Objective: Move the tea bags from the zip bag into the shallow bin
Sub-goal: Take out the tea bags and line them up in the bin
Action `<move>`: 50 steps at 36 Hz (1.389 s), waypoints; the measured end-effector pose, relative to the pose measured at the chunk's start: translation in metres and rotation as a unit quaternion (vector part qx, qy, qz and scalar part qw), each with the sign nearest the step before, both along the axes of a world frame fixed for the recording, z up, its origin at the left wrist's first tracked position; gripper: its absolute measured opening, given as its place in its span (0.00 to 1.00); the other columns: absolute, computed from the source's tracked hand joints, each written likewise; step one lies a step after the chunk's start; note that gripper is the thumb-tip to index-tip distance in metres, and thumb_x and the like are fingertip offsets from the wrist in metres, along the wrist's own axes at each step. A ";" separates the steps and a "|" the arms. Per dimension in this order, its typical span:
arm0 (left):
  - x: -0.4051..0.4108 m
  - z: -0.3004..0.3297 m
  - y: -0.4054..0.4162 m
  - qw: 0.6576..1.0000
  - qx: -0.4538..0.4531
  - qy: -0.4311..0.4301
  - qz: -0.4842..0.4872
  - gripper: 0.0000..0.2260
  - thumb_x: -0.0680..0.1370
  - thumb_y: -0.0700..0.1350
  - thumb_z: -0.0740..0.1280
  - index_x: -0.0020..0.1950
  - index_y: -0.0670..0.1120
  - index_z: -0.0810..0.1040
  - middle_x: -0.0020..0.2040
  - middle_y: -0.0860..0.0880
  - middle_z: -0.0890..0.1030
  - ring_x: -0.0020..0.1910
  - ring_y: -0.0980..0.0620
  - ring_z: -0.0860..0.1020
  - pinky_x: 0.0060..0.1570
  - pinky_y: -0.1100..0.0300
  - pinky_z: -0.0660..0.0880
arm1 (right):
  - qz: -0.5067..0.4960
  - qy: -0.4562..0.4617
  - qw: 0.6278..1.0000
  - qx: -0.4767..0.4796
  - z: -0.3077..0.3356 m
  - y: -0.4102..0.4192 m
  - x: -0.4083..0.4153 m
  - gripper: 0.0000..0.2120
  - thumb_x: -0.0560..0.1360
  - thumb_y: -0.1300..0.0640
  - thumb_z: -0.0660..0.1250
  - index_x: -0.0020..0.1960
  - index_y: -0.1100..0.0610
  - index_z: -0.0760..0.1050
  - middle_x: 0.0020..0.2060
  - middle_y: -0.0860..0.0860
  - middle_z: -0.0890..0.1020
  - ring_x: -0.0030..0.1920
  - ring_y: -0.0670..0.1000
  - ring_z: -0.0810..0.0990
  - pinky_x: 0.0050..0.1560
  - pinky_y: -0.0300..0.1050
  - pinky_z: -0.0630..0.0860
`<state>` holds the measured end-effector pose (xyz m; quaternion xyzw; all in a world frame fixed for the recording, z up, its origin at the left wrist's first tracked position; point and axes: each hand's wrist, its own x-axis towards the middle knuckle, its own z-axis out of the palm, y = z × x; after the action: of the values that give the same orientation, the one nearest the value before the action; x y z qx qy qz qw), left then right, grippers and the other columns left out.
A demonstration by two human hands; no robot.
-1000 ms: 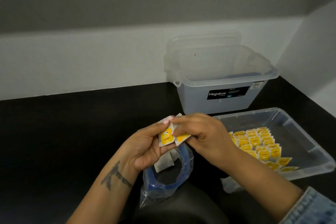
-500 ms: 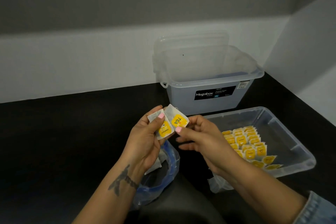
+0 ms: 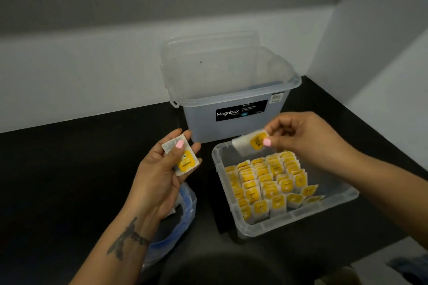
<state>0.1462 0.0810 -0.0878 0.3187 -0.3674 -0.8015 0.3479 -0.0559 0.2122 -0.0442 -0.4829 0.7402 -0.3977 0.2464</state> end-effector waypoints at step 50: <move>-0.070 0.000 0.043 0.997 -0.010 0.076 0.006 0.14 0.68 0.44 0.67 0.53 0.53 0.78 0.41 0.52 0.83 0.40 0.56 0.81 0.40 0.64 0.79 | 0.004 -0.275 0.961 -0.003 -0.012 -0.017 0.010 0.02 0.73 0.63 0.70 0.42 0.59 0.77 0.27 0.46 0.79 0.23 0.41 0.74 0.24 0.31 0.69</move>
<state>0.0763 0.1240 -0.0882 0.2558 -0.3458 -0.8178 0.3824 -0.0462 0.1951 -0.0563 -0.3581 0.6408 -0.5167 0.4407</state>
